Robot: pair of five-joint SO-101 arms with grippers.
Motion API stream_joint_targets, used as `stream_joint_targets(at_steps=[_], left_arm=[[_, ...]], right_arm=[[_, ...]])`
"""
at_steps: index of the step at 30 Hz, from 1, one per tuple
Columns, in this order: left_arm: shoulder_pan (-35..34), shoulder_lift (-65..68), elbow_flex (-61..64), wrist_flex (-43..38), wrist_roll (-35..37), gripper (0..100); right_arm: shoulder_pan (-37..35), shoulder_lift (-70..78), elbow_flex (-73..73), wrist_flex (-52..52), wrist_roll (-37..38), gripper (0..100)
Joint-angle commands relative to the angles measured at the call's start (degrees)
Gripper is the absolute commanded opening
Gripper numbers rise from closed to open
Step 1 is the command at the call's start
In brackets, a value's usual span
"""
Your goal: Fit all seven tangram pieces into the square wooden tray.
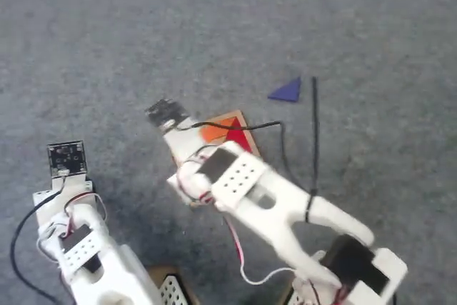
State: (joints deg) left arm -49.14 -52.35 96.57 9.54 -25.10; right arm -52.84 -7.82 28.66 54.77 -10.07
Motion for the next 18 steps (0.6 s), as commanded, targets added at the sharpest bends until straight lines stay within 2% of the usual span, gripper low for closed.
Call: stream_joint_targets(at_steps=[1,3,6,14,18], left_arm=[[0.26,0.44,-0.92,0.44,-0.88,20],[0.26,0.44,-0.92,0.44,-0.88,20],[0.26,0.44,-0.92,0.44,-0.88,20],[0.26,0.44,-0.92,0.44,-0.88,20],[0.26,0.44,-0.92,0.44,-0.88,20]], right_arm=[[8.75,-4.18,0.09,0.31,1.05,9.9],[13.49,-2.77,0.18,-1.71,3.78,10.0],[16.92,1.19,0.18,-3.56,7.82,9.8],[24.31,8.57,0.18,-10.24,6.77,9.8],[25.27,11.03,0.18,-9.98,7.03,9.8]])
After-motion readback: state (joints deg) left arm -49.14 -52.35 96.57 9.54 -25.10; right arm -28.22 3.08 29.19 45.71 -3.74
